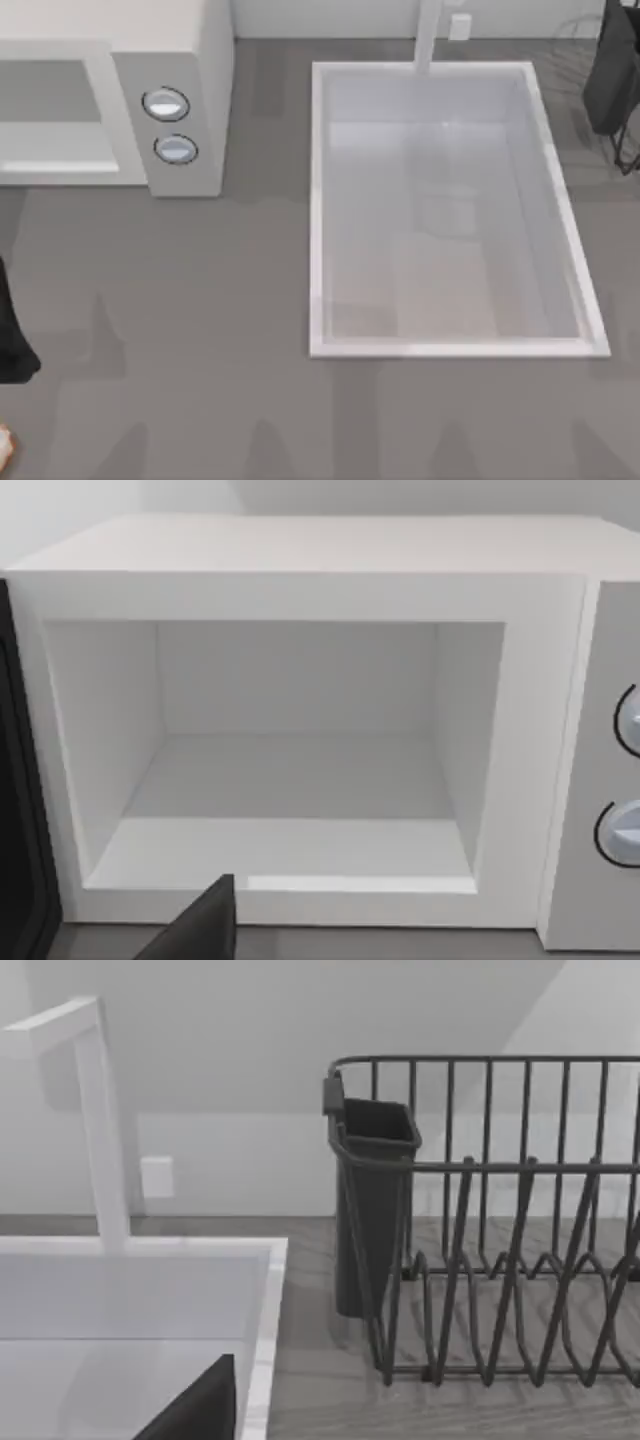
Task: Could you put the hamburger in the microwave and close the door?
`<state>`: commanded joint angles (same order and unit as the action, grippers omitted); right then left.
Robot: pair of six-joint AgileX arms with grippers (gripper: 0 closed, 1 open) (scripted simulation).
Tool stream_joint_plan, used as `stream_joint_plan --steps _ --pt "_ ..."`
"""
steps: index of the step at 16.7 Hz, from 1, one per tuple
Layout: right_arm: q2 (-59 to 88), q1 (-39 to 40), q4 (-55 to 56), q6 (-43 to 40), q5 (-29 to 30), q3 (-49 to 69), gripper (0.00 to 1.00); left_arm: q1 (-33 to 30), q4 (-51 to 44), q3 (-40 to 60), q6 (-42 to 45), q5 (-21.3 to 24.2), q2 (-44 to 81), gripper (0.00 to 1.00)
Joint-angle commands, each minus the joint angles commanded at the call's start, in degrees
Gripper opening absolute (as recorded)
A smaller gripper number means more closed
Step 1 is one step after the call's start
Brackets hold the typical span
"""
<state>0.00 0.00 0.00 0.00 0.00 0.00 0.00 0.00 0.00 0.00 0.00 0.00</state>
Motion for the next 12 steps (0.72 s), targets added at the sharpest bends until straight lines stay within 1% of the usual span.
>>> stream_joint_plan --steps 3,6,9,12 --pt "0.0 0.0 0.0 0.0 0.0 0.0 1.00 0.1 -0.7 0.6 0.5 0.0 0.7 1.00" --pt "0.0 0.0 0.0 0.0 0.0 0.0 1.00 0.9 -5.9 4.4 3.7 0.0 6.3 1.00" --pt "0.0 0.0 0.0 0.0 0.0 0.0 1.00 2.1 -14.4 10.7 8.9 -0.1 17.1 1.00" --pt "0.0 0.0 0.0 0.0 0.0 0.0 1.00 3.6 -24.8 18.5 15.3 -0.1 31.3 1.00"
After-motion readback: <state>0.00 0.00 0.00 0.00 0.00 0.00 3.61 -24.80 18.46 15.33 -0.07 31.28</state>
